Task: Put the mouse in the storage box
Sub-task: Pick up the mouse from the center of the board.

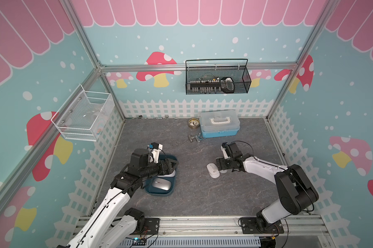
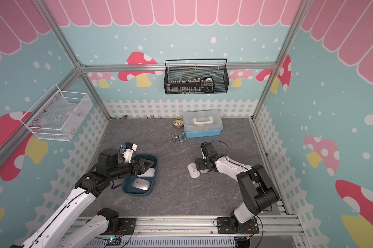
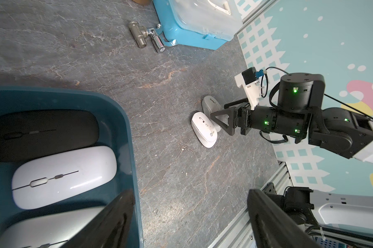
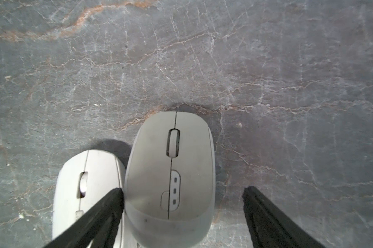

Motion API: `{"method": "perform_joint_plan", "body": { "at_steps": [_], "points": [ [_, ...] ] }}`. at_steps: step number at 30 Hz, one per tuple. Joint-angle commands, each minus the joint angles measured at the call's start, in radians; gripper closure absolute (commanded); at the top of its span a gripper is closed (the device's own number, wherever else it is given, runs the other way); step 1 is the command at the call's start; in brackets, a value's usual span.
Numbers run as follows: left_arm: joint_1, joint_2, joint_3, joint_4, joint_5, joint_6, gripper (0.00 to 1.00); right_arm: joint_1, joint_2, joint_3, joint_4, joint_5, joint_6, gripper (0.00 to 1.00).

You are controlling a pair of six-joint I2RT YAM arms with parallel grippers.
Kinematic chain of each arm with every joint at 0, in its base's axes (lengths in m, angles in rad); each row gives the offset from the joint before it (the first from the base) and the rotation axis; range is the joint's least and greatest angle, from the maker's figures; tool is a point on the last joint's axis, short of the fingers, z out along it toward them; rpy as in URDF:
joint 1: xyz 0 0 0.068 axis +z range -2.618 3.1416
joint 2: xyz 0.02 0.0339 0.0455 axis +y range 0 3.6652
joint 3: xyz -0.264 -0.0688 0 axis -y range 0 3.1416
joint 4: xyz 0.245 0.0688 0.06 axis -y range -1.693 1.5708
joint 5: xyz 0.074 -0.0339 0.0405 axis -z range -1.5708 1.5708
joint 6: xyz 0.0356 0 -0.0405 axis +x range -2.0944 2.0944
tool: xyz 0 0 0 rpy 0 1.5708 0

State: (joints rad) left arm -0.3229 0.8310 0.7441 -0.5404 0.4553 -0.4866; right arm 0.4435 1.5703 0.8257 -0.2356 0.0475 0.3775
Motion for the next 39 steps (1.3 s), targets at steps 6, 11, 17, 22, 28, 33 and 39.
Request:
{"method": "perform_joint_plan", "body": {
  "at_steps": [6, 11, 17, 22, 28, 33, 39],
  "points": [
    [-0.007, 0.006, -0.012, 0.012, -0.019, -0.001, 0.13, -0.022, 0.028, -0.043, -0.008, 0.08, 0.047, 0.11],
    [-0.013, 0.006, -0.012, 0.011, -0.026, -0.003, 0.13, -0.022, 0.046, -0.039, 0.006, 0.025, 0.031, 0.13],
    [-0.021, 0.003, -0.014, 0.011, -0.033, -0.006, 0.13, -0.022, 0.062, -0.045, 0.016, -0.004, 0.029, 0.21],
    [-0.027, 0.004, -0.014, 0.01, -0.039, -0.007, 0.13, -0.022, 0.065, -0.041, 0.025, -0.024, 0.02, 0.38],
    [-0.04, -0.001, -0.014, 0.008, -0.053, -0.012, 0.13, -0.022, 0.029, -0.039, 0.036, -0.039, 0.012, 0.49],
    [-0.053, -0.001, -0.014, 0.007, -0.052, -0.015, 0.13, -0.02, -0.109, -0.06, 0.086, -0.08, -0.015, 0.57],
    [-0.054, 0.017, -0.005, 0.008, -0.013, -0.007, 0.14, -0.018, -0.361, -0.13, 0.189, -0.114, -0.058, 0.61]
  ]
}}
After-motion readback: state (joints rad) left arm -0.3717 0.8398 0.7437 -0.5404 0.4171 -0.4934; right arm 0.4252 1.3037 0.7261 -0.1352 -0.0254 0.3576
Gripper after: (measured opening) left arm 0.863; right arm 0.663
